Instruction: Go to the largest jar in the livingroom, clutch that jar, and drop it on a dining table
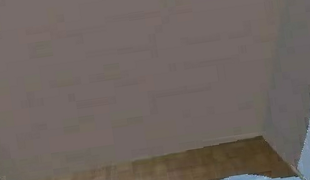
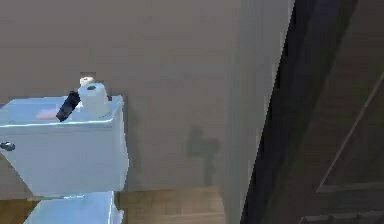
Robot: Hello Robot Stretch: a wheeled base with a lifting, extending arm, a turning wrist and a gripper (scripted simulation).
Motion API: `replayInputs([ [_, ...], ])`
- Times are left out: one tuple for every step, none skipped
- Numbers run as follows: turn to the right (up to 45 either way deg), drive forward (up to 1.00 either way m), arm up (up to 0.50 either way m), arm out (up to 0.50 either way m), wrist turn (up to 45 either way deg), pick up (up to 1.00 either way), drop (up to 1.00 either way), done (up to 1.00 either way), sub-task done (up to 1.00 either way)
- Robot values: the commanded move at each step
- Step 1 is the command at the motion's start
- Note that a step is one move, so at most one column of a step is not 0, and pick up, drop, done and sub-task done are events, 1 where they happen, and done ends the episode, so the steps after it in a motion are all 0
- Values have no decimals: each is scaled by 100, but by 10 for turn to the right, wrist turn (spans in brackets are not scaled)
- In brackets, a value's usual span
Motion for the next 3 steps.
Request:
replayInputs([
  [-450,0,0,0,0,0,0,0,0],
  [-210,0,0,0,0,0,0,0,0],
  [-30,0,0,0,0,0,0,0,0],
])
